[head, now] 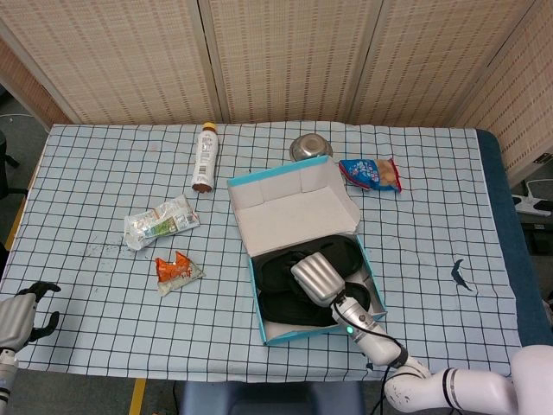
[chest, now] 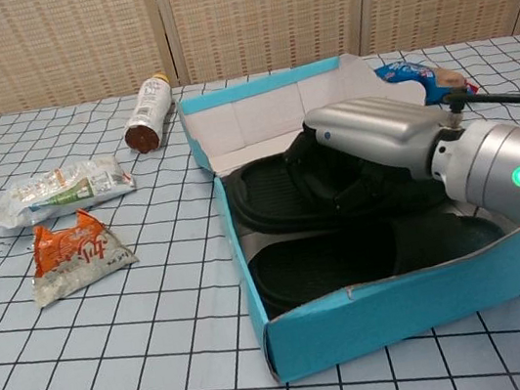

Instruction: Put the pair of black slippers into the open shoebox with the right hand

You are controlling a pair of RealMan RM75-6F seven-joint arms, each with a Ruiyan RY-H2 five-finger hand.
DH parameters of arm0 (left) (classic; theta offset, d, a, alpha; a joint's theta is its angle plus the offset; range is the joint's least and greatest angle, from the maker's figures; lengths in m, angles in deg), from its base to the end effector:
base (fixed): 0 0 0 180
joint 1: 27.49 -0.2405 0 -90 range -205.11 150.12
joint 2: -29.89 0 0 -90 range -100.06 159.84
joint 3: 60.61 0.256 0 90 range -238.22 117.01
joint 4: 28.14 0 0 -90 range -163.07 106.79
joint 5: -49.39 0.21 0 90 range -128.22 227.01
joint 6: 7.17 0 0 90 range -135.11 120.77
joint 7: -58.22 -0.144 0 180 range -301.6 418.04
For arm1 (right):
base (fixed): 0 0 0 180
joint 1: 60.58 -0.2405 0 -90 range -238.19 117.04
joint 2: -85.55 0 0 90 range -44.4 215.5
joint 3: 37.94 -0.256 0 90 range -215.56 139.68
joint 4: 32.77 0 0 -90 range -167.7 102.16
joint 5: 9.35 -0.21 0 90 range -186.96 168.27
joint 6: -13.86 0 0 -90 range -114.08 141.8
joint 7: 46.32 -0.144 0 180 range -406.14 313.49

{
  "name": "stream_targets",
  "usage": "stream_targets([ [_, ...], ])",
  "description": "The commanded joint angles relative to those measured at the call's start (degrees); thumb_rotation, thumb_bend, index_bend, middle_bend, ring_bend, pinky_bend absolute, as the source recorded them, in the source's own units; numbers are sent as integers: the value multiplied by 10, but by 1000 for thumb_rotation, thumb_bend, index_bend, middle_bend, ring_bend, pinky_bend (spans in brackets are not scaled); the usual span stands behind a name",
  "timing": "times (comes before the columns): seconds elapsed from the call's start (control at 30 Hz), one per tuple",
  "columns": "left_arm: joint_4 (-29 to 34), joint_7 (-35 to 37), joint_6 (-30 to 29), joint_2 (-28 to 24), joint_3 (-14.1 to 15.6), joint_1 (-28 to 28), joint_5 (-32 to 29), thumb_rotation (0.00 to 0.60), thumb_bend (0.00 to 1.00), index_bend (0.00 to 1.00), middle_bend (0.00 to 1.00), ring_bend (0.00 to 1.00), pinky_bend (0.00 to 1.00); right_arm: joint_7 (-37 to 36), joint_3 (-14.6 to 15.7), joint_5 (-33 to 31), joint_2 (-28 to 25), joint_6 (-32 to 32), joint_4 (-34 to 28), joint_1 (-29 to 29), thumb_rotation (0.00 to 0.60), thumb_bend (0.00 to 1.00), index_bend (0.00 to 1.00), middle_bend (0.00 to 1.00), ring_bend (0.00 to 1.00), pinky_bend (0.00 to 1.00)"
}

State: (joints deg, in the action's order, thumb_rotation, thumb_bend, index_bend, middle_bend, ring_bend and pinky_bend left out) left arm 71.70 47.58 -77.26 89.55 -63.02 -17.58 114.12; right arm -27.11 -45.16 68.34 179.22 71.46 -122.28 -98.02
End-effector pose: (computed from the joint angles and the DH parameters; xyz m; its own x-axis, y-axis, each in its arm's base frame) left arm -0.3347 0.1940 0.1521 0.4076 0.2767 0.8703 0.8550 0.2191 -0.4701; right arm -0.1181 -0.2842 -0.0469 0.4106 -0.2650 0.8724 -0.8125 -0.5405 0.2182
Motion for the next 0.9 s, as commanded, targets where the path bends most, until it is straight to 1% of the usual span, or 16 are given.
stream_targets([
  [0.03, -1, -1, 1, 0, 0, 1, -1, 600, 440, 301, 242, 286, 466, -6, 6, -7, 4, -9, 14, -1, 600, 676, 672, 539, 365, 395],
  [0.53, 1, 0, 3, 0, -1, 2, -6, 600, 440, 301, 241, 286, 465, -38, 24, -36, 11, -41, 64, 4, 600, 676, 672, 539, 365, 395],
  [0.7, 1, -1, 2, -1, 0, 2, -4, 600, 440, 301, 241, 286, 466, -39, 25, -36, 11, -41, 67, 4, 600, 675, 672, 539, 363, 394],
  [0.77, 0, -1, 3, -1, 1, 2, -4, 600, 440, 301, 242, 286, 466, -46, 23, -32, 9, -37, 63, 4, 600, 676, 672, 539, 355, 395],
  [0.8, 0, 0, 4, -1, 0, 2, -6, 600, 441, 301, 242, 286, 466, -58, 18, -20, -1, -20, 46, 8, 600, 675, 672, 539, 349, 396],
  [0.9, -1, -2, 3, 0, 0, 2, -5, 600, 440, 301, 242, 286, 466, -79, 20, 5, -34, -1, 4, 16, 600, 676, 658, 538, 329, 397],
])
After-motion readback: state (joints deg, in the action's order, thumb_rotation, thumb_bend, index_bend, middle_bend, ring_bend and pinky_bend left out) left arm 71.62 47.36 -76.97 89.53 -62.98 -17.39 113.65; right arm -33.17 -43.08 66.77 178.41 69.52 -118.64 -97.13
